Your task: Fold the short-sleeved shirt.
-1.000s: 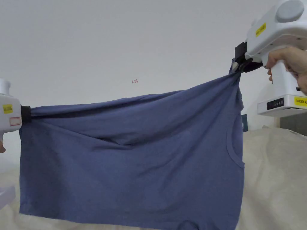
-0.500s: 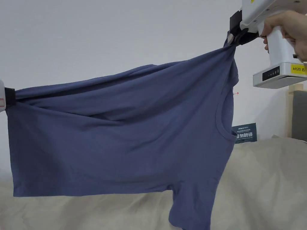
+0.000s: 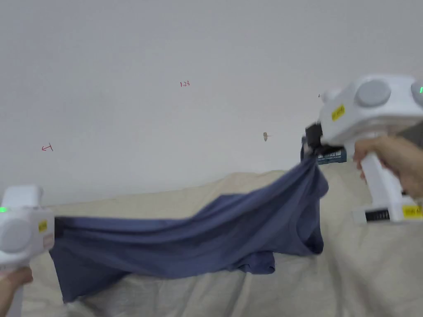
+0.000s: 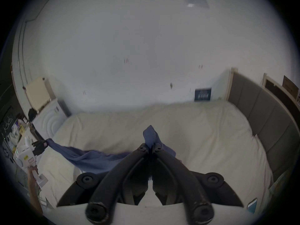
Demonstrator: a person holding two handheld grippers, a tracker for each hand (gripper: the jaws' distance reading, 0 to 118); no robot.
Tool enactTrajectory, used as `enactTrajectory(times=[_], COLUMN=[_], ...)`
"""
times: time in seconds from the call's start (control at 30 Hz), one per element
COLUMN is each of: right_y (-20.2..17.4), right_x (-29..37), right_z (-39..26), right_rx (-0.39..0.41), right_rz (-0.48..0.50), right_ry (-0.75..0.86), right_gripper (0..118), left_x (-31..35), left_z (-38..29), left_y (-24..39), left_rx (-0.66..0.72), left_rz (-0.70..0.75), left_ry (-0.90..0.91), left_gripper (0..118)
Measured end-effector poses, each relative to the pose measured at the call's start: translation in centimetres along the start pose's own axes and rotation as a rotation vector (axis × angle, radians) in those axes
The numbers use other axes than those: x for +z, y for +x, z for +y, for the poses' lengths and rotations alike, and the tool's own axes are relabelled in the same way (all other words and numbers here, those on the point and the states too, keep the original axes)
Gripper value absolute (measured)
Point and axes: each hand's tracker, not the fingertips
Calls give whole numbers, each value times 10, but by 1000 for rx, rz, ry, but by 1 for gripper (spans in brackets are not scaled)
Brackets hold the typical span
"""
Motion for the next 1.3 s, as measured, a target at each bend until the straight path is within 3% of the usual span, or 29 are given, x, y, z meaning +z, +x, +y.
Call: enactTrajectory(times=[0.13, 0.2, 0.37, 0.47, 0.53, 0.6, 0.8, 0.97, 1.2, 1.3], right_y=[23, 38, 61, 75, 85, 92, 78, 72, 71, 79], right_x=[-49, -65, -50, -25, -6, 18, 99, 158, 221, 236], right_z=[-79, -126, -209, -237, -250, -264, -301, -349, -415, -432], right_rx=[-56, -129, -259, -223, -268, -276, -194, -194, -188, -219], right_rz=[-6, 1, 105, 112, 84, 116, 92, 87, 61, 60], right_ry=[-149, -203, -280, -258, -278, -253, -219, -216, -242, -258], right_gripper=[1, 1, 1, 1, 1, 1, 1, 1, 1, 1], left_x=[-19, -20, -9, 5, 22, 41, 114, 178, 248, 263], left_z=[-68, -103, -152, -168, -176, -183, -213, -255, -316, -332], left_y=[13, 14, 4, -9, -10, -13, -29, -44, -50, -55], left_rx=[-35, -21, -55, 58, 15, -36, 14, 35, -37, -41], left_rz=[-13, -68, -27, -129, -91, -54, -78, -81, -95, -98], left_ry=[-133, -195, -259, -315, -329, -304, -265, -242, -279, -289], left_gripper=[4, 4, 4, 4, 4, 4, 3, 3, 3, 3])
